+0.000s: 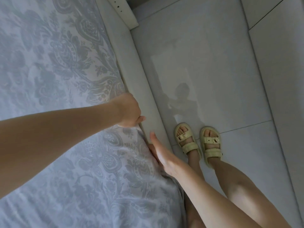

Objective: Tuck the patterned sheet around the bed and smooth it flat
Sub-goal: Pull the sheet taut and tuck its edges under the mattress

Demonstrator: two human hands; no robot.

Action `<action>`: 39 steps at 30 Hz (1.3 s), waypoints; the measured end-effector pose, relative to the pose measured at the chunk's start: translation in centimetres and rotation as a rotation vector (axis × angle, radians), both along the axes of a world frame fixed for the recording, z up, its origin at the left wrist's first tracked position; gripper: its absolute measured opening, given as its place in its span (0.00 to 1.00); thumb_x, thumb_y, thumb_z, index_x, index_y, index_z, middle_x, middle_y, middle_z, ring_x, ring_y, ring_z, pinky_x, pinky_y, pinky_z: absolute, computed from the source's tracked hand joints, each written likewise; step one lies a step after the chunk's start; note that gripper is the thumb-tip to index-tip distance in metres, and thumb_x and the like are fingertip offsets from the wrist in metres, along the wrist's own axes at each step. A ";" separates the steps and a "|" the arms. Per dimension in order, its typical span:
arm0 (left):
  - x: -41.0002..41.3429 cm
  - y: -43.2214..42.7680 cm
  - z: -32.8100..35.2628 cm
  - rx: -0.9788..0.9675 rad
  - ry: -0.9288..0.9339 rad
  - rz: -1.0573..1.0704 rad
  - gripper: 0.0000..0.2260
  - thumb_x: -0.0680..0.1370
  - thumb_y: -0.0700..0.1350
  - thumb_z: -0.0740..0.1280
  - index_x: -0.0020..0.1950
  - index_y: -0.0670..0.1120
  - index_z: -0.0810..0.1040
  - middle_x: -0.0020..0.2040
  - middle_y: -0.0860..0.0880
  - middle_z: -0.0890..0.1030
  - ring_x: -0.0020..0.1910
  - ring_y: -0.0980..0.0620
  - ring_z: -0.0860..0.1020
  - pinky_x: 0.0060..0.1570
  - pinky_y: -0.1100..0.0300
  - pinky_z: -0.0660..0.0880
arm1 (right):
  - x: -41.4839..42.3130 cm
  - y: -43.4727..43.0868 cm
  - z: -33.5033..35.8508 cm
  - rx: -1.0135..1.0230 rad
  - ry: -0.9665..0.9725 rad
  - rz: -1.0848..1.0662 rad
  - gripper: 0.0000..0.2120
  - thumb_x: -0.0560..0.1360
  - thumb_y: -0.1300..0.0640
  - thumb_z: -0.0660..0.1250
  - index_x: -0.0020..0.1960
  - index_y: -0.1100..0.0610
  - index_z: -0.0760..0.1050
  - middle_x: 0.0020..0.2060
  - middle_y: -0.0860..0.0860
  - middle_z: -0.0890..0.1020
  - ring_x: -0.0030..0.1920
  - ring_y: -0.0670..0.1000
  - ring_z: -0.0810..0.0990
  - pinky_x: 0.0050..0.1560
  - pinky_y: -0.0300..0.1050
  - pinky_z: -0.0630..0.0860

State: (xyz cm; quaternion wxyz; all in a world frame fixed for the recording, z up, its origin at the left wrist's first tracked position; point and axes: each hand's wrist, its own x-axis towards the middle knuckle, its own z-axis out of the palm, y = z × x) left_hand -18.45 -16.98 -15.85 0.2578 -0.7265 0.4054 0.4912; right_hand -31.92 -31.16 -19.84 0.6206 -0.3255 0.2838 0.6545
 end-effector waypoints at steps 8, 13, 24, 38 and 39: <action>-0.4 -3.8 0.8 0.178 -0.032 0.209 0.28 0.83 0.55 0.40 0.50 0.44 0.78 0.51 0.47 0.80 0.51 0.47 0.76 0.61 0.52 0.68 | -3.2 -2.0 -0.1 -0.053 0.132 0.114 0.42 0.73 0.28 0.39 0.62 0.56 0.77 0.57 0.53 0.81 0.54 0.51 0.80 0.53 0.45 0.75; -4.3 -3.0 2.8 -0.302 -0.149 0.259 0.25 0.82 0.54 0.45 0.46 0.46 0.80 0.44 0.49 0.78 0.47 0.49 0.74 0.55 0.53 0.71 | -4.6 -3.8 0.4 -0.134 0.024 0.018 0.36 0.77 0.33 0.41 0.61 0.55 0.77 0.50 0.50 0.83 0.51 0.47 0.81 0.51 0.41 0.76; -7.7 -4.7 1.2 0.037 -0.115 -0.017 0.21 0.83 0.51 0.44 0.45 0.50 0.76 0.37 0.52 0.77 0.39 0.50 0.72 0.51 0.58 0.65 | -10.2 -5.7 1.7 -0.071 -0.129 -0.199 0.19 0.82 0.47 0.45 0.54 0.45 0.75 0.46 0.36 0.83 0.50 0.35 0.80 0.45 0.28 0.75; -9.2 -6.6 1.6 0.221 -0.114 0.065 0.28 0.82 0.56 0.40 0.58 0.46 0.77 0.56 0.46 0.79 0.59 0.46 0.74 0.66 0.49 0.59 | -12.8 -3.6 -0.6 -0.023 0.118 -0.034 0.32 0.74 0.29 0.44 0.55 0.47 0.78 0.52 0.49 0.83 0.54 0.48 0.81 0.57 0.44 0.75; -10.0 -6.5 1.7 0.135 -0.135 0.070 0.28 0.82 0.57 0.41 0.56 0.46 0.79 0.54 0.47 0.80 0.57 0.46 0.74 0.65 0.50 0.62 | -14.0 -4.3 -0.5 -0.039 0.125 -0.013 0.30 0.75 0.30 0.43 0.55 0.47 0.76 0.50 0.47 0.83 0.51 0.46 0.80 0.53 0.41 0.75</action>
